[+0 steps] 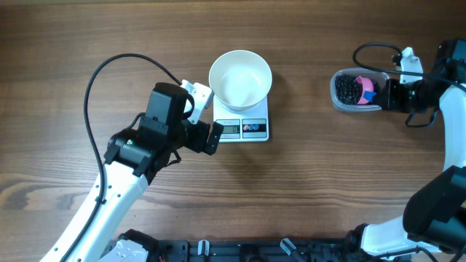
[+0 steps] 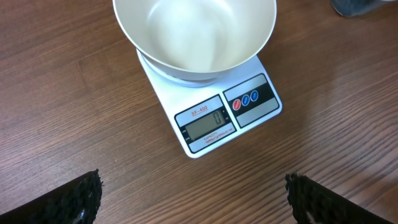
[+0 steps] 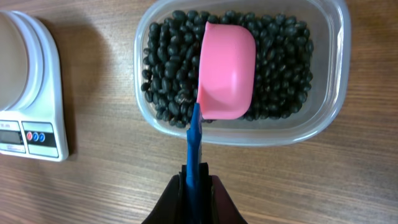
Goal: Scoop item into bowl and weigh 150g on scale
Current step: 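Drag the scoop through the black beans to fill it, right gripper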
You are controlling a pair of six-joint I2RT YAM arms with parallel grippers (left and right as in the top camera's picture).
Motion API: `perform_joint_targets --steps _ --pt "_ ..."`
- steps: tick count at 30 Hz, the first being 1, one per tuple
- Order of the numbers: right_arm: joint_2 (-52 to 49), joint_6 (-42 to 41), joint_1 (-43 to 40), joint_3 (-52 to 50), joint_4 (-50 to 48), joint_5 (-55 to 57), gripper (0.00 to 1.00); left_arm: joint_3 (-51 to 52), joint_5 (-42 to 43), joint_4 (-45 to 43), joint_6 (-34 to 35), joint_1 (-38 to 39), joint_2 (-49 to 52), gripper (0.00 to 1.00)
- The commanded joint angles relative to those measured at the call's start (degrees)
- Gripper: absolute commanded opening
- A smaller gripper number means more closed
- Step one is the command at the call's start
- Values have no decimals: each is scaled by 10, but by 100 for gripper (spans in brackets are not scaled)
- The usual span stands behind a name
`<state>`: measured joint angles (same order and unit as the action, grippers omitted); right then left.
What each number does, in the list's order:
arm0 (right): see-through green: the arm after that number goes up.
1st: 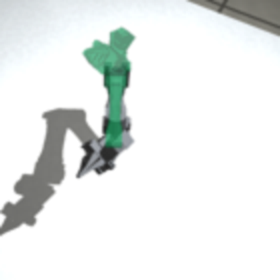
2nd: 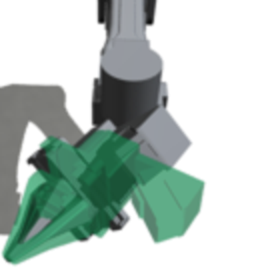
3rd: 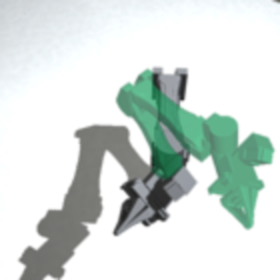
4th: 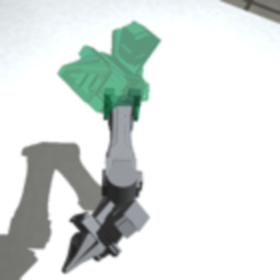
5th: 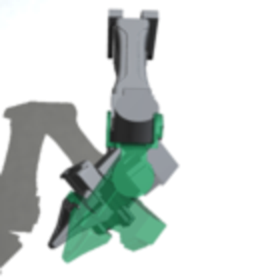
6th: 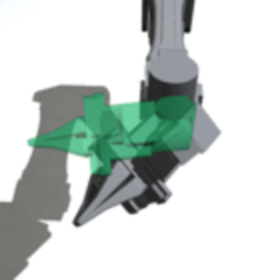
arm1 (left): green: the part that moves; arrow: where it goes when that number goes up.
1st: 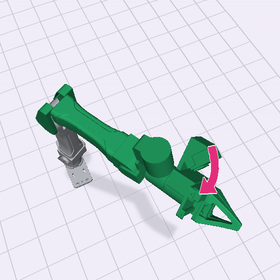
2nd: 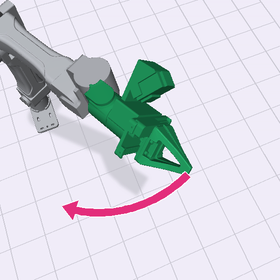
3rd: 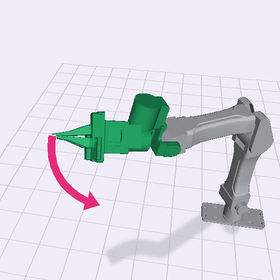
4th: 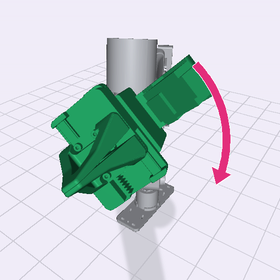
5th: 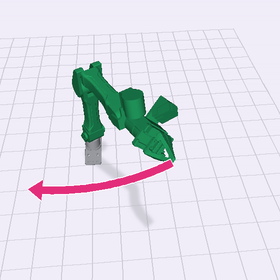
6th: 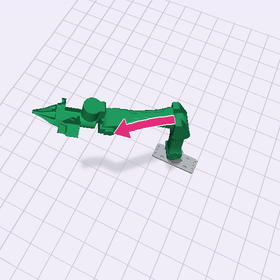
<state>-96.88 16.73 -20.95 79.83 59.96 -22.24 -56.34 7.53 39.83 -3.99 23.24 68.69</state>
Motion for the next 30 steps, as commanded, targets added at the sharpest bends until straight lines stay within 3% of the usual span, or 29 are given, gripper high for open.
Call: perform_joint_targets --steps 1,9,17,21,30 --pt "-12 -13 4 -11 -8 -22 4 1 -3 0 3 -3 0 100" --pt "-21 -20 0 -26 -16 -84 4 1 -3 0 3 -2 0 100" --pt "-21 -79 -29 -26 -31 -88 4 1 -3 2 3 -2 0 100" --pt "-21 -45 -38 -26 5 -99 4 1 -3 2 3 -2 0 100" --pt "-27 -66 -39 -35 -16 -132 4 1 -3 2 3 -3 0 100"
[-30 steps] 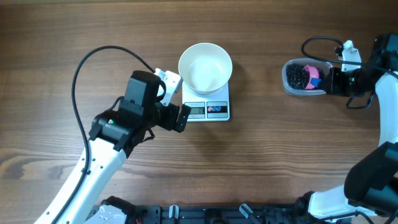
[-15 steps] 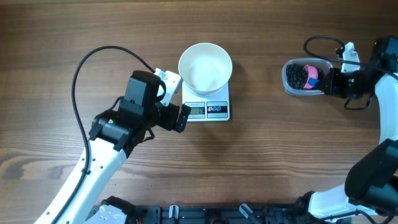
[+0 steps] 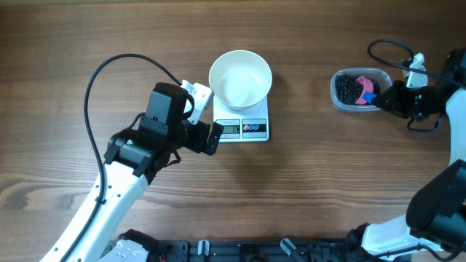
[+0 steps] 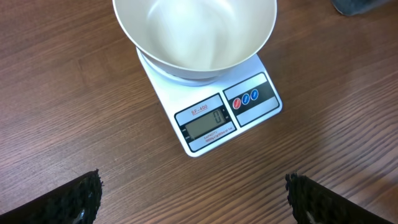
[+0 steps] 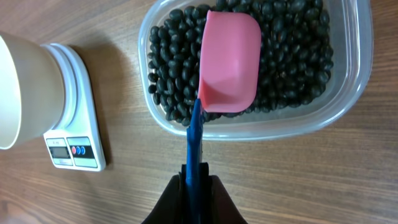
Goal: Scoop item into bowl and weigh 150g on scale
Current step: 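Drag the scoop through the black beans to fill it, right gripper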
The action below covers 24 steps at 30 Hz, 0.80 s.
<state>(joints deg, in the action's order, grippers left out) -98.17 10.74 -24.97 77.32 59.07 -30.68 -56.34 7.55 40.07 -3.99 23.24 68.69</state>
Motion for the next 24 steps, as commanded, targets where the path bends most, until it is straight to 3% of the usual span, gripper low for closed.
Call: perform_joint_targets --steps 1,7,16,24 --pt "-16 -8 1 -10 -4 -60 4 1 -3 0 3 -3 0 100" --pt "-19 -36 -5 -10 -22 -70 4 1 -3 0 3 -2 0 100" --pt "-19 7 -5 -10 20 -64 4 1 -3 0 3 -3 0 100" --pt "-19 3 -10 -10 -1 -58 4 1 -3 0 3 -2 0 100"
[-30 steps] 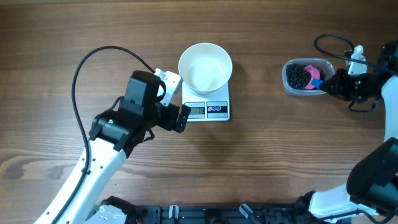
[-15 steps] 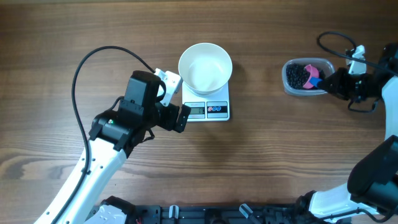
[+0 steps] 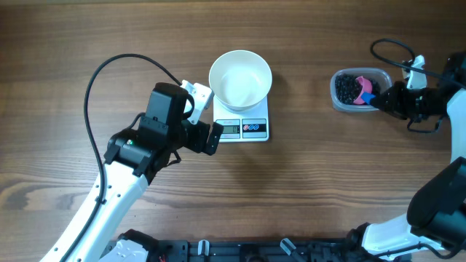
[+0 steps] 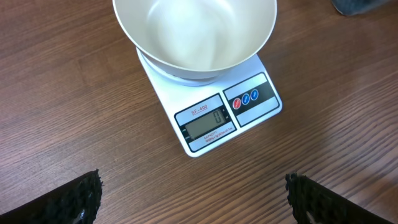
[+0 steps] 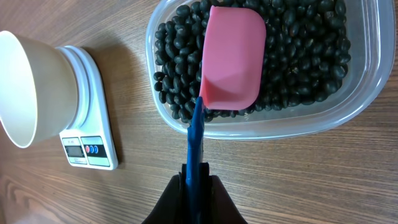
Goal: Scoop item into bowl and weigh 150g on scale
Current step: 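Drag the scoop through the black beans to fill it, right gripper, then lift the filled scoop out of the tub with the right gripper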
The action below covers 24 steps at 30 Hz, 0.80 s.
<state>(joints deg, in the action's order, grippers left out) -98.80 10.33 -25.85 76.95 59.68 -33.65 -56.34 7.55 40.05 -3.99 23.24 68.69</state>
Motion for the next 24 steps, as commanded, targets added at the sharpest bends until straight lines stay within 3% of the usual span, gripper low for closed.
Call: perform_joint_targets --steps 1,24 --pt "-12 1 -5 -6 -18 -28 4 1 -3 0 3 -2 0 100" --pt "-25 -15 -14 -6 -17 -74 4 1 -3 0 3 -2 0 100"
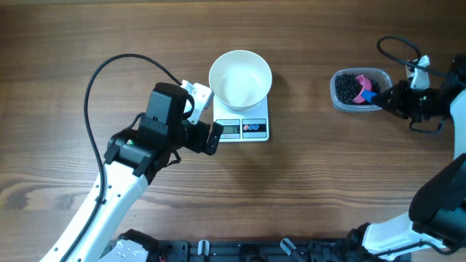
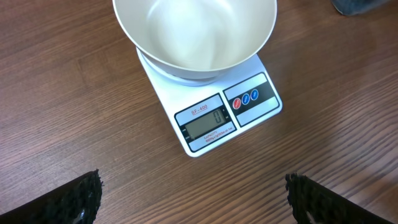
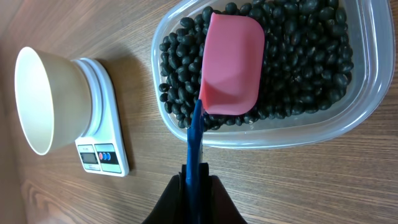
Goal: Scoop item into bowl and weigh 150g on scale
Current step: 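Lift the filled scoop out of the tub with the right gripper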
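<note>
A white bowl (image 1: 240, 78) stands empty on a white kitchen scale (image 1: 242, 129) whose display (image 2: 208, 123) reads 0. At the right, a clear plastic tub (image 1: 355, 90) holds black beans (image 3: 298, 68). A pink scoop (image 3: 232, 65) with a blue handle (image 3: 195, 140) lies bowl-down over the beans, and my right gripper (image 3: 198, 183) is shut on that handle. My left gripper (image 2: 193, 196) hangs open above bare wood in front of the scale, with nothing between its fingers (image 2: 71, 199).
A black cable (image 1: 124, 62) loops over the table behind my left arm. Another cable (image 1: 397, 45) curls behind the right wrist. Wooden tabletop (image 1: 313, 189) lies between scale and tub.
In the right wrist view the tub and scale have shifted and tilted a little further, so my right gripper with the scoop has turned slightly. The left arm, bowl and scale have not moved.
My right gripper held the scoop's blue handle over the beans throughout. From the oldest moment the wrist drew back to the right and turned, bringing the scale and bowl more into its view. The bowl stayed empty, the display at 0, my left gripper open.
</note>
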You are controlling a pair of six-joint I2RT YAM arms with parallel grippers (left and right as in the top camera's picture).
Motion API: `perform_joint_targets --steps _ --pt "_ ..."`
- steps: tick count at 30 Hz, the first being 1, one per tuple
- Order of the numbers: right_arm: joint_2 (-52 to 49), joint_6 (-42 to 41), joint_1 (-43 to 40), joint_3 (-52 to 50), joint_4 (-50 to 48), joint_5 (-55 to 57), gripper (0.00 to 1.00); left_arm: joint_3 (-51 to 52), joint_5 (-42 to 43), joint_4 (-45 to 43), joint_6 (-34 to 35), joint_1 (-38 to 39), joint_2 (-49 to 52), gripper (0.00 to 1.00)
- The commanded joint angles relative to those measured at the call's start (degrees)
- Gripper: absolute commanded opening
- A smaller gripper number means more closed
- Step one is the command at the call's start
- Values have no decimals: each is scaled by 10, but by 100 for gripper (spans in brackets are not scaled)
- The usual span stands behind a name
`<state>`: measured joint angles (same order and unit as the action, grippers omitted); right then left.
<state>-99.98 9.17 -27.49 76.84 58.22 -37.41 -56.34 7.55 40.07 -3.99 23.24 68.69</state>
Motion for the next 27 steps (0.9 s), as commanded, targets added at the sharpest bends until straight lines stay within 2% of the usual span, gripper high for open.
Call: perform_joint_targets --steps 1,6,10,20,27 --pt "-13 -3 1 -5 -1 -37 4 1 -3 0 3 -2 0 100" --pt "-13 -16 -30 -5 -5 -48 4 1 -3 0 3 -2 0 100" --pt "-13 17 -56 -5 15 -105 4 1 -3 0 3 -2 0 100" --pt "-13 -3 -121 -5 26 -156 4 1 -3 0 3 -2 0 100" --pt "-13 -3 -172 -5 62 -275 4 1 -3 0 3 -2 0 100"
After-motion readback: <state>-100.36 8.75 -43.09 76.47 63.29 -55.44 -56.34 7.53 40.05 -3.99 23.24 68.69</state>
